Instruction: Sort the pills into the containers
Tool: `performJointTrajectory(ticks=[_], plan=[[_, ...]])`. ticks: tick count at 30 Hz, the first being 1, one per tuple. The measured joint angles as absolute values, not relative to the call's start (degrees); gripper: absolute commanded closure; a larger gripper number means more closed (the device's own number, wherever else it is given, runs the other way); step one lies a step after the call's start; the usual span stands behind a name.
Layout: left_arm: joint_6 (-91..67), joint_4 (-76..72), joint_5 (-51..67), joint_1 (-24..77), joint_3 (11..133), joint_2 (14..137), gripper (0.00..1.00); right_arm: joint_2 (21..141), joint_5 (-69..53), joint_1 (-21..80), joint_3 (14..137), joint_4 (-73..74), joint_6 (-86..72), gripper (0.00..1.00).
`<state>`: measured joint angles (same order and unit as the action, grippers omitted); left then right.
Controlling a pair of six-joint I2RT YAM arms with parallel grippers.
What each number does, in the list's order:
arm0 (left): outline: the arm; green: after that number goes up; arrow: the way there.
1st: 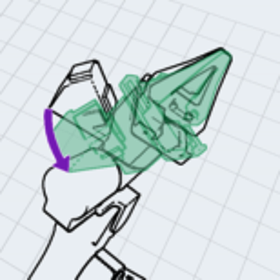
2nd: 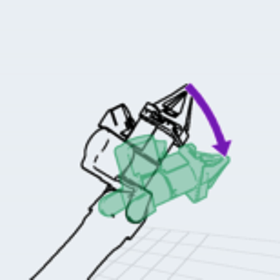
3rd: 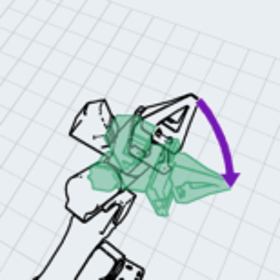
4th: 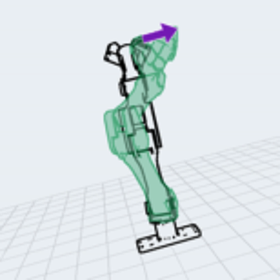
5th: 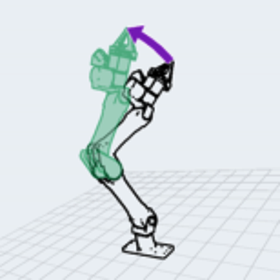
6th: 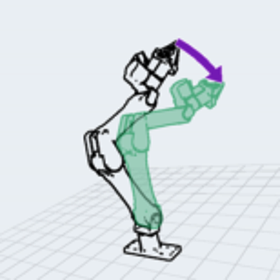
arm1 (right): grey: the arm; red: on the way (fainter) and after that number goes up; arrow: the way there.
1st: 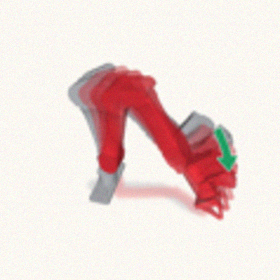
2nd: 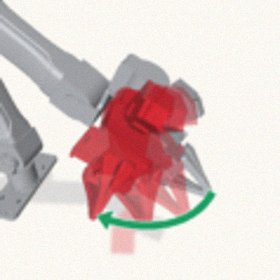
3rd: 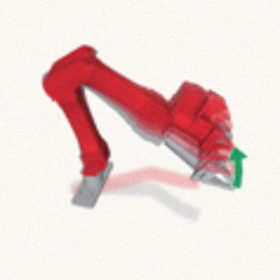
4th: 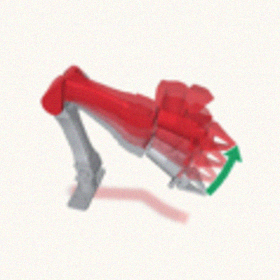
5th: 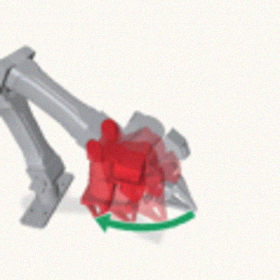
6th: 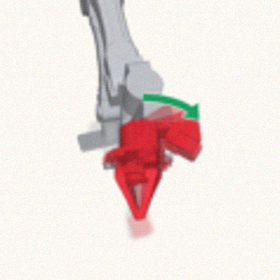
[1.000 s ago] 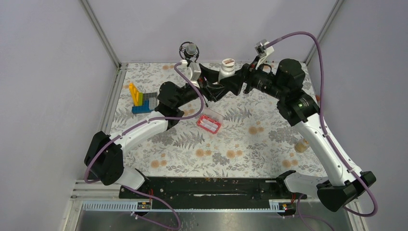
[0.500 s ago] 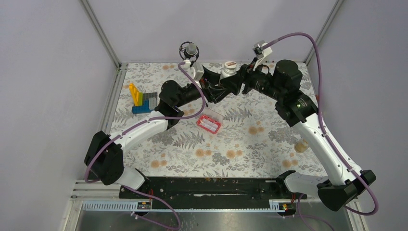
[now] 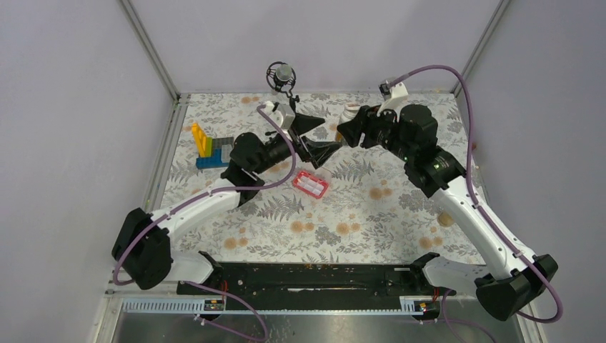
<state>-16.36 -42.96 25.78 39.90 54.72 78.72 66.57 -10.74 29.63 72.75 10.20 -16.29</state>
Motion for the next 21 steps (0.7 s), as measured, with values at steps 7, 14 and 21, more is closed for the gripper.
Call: performJointTrajectory(ticks=[7,14,21], plan=[[-16.27,-28.91,10.68,39.90,50.28,68.75,0.01,60.40,-1.80,29.98,52.88,-1.04,-15.44,0.77],[-16.10,-9.82,2.35,39.66,54.19,66.41,0.01,63.42,4.10,34.24,37.98,-11.33,-15.29,0.77],[-20.14,1.74,3.11,38.41,54.30,66.46,0.10,70.48,10.22,37.58,27.16,-24.73,-15.66,0.70]])
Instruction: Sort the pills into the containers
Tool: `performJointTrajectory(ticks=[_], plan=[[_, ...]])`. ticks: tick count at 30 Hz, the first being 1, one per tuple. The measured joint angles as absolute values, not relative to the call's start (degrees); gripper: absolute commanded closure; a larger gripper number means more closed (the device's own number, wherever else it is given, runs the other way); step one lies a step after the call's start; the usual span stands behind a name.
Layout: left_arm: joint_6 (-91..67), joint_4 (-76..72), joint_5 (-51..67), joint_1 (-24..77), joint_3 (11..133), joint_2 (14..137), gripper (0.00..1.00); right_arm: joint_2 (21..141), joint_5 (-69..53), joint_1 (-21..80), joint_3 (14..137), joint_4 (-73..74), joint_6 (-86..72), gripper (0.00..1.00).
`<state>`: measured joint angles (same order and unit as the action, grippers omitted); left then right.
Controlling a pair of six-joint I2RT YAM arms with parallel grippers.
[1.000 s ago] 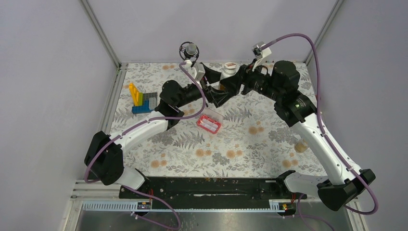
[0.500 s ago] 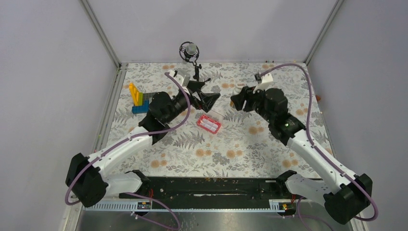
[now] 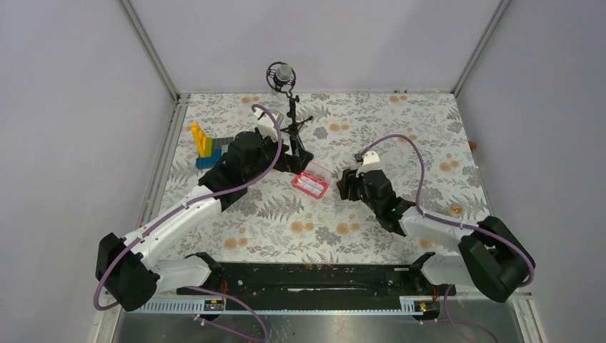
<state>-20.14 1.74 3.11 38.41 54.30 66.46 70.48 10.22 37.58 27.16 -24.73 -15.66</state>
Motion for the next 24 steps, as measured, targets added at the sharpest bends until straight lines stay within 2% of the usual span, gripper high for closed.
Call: performJointTrajectory(ticks=[4,8,11,14,18,24], plan=[[-23.07,4.75,5.04,37.67,54.41,67.33,0.13,76.44,13.78,39.79,24.36,-31.94,-15.46,0.67],[-25.17,6.85,6.87,37.50,54.46,68.51,0.13,81.80,17.02,42.09,23.18,-39.20,-15.18,0.59],[-26.13,7.77,7.38,37.45,54.50,69.14,0.13,83.68,18.90,43.72,22.48,-43.44,-14.96,0.44],[-27.33,8.10,7.75,37.36,54.72,69.65,0.13,83.94,20.49,44.95,21.15,-45.93,-15.03,0.24],[-28.67,7.92,8.08,37.17,55.05,70.30,0.12,80.73,20.82,45.28,19.79,-42.68,-15.92,0.03],[-30.52,6.37,8.82,36.99,55.05,71.83,0.15,62.92,19.16,45.28,20.58,-27.44,-16.82,0.01]])
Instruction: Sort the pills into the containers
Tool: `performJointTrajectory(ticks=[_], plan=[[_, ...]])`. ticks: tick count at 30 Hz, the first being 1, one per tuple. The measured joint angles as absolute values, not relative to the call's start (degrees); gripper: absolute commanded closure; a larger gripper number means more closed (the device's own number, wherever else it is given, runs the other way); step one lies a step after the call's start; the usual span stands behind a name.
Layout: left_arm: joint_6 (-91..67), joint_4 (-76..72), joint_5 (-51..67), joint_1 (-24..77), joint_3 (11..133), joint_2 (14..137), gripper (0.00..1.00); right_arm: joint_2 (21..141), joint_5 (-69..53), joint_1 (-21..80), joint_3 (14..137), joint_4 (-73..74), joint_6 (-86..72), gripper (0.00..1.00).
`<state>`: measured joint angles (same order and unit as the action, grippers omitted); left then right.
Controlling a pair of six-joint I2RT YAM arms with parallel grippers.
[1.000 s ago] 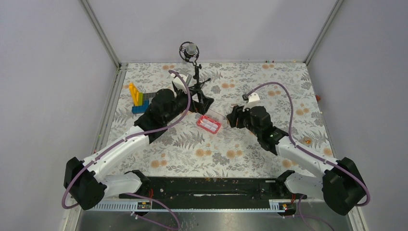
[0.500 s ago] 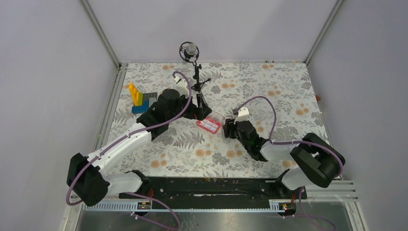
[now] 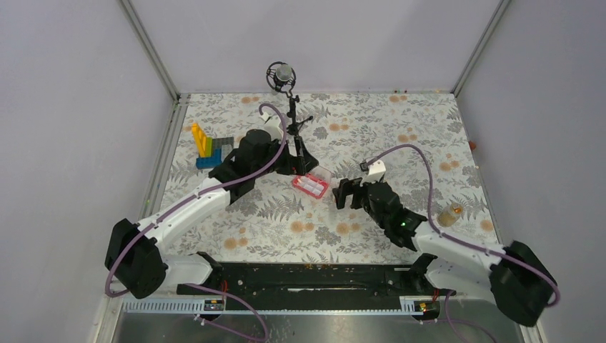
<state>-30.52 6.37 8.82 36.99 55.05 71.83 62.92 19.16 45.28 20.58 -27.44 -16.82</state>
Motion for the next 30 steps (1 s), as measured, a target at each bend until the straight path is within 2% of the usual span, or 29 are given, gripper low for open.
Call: performJointTrajectory(ticks=[4,6,9,12,14,17,24,30], plan=[[-32.34,5.61,10.94,36.67,56.18,74.78,0.20,53.15,14.22,44.03,26.09,-12.71,-19.05,0.01],[-33.34,5.45,12.19,36.56,57.04,76.53,0.23,50.37,12.21,42.74,29.15,-7.05,-20.40,0.04],[-34.94,5.13,14.48,36.40,58.37,79.37,0.29,49.91,9.17,39.33,35.73,2.15,-22.24,0.18],[-36.49,5.04,16.80,36.40,59.57,82.17,0.41,54.19,6.07,34.06,43.86,9.67,-24.32,0.37],[-37.10,5.21,17.74,36.40,60.31,83.94,0.49,58.52,4.99,31.46,48.99,13.43,-25.36,0.44],[-36.64,6.26,18.24,36.42,61.45,86.52,0.53,65.82,4.86,29.80,55.31,17.85,-25.71,0.51],[-32.51,7.77,17.47,36.67,61.82,92.49,0.59,82.94,5.02,28.36,63.29,25.69,-25.58,0.55],[-30.02,7.92,16.29,39.42,61.82,97.95,0.62,90.41,3.25,27.94,63.42,29.08,-25.06,0.55]])
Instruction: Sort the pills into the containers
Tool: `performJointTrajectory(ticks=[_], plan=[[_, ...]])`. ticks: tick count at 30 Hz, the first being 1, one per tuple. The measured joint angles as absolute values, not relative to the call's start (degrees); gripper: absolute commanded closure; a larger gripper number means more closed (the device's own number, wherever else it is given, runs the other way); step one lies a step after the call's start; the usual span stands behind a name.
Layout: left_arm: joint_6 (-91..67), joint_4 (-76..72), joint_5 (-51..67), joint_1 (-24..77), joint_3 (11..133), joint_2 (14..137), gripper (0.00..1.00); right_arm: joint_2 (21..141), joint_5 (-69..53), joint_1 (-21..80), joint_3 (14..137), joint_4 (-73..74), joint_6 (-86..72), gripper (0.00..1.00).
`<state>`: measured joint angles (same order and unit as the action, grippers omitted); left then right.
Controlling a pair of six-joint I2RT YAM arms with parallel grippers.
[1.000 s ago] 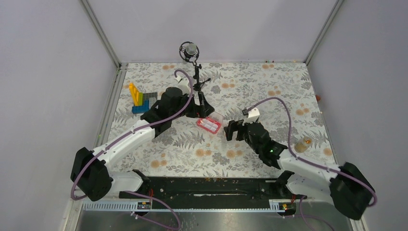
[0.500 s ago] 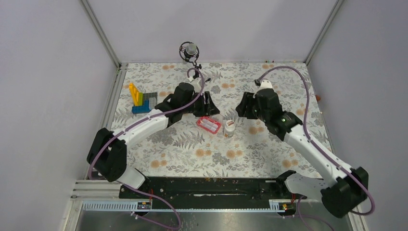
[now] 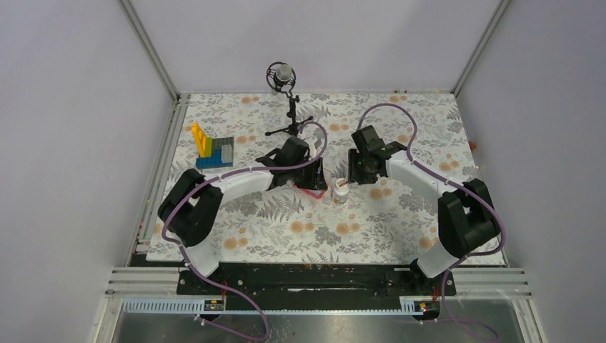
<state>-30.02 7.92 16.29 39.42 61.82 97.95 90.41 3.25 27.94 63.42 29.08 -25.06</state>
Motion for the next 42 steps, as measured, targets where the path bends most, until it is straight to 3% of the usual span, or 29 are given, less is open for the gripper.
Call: performJointTrajectory(ticks=[11,19,28,32,42], plan=[[-29.80,7.51,16.19,41.47,61.82,102.61,0.64,91.59,-4.36,27.90,56.55,26.46,-26.92,0.57],[-30.26,6.50,14.04,41.45,61.73,102.48,0.65,84.95,-7.88,27.90,50.13,23.86,-29.61,0.52],[-32.95,7.33,11.20,39.68,61.25,95.57,0.69,79.68,-2.76,27.57,51.13,28.34,-28.91,0.52],[-35.24,6.72,12.49,38.79,61.25,92.20,0.65,79.02,-3.14,26.98,54.81,32.01,-27.51,0.45],[-36.80,5.50,26.50,36.58,61.65,92.31,0.59,76.40,-27.09,14.57,57.89,30.63,-26.30,0.37]])
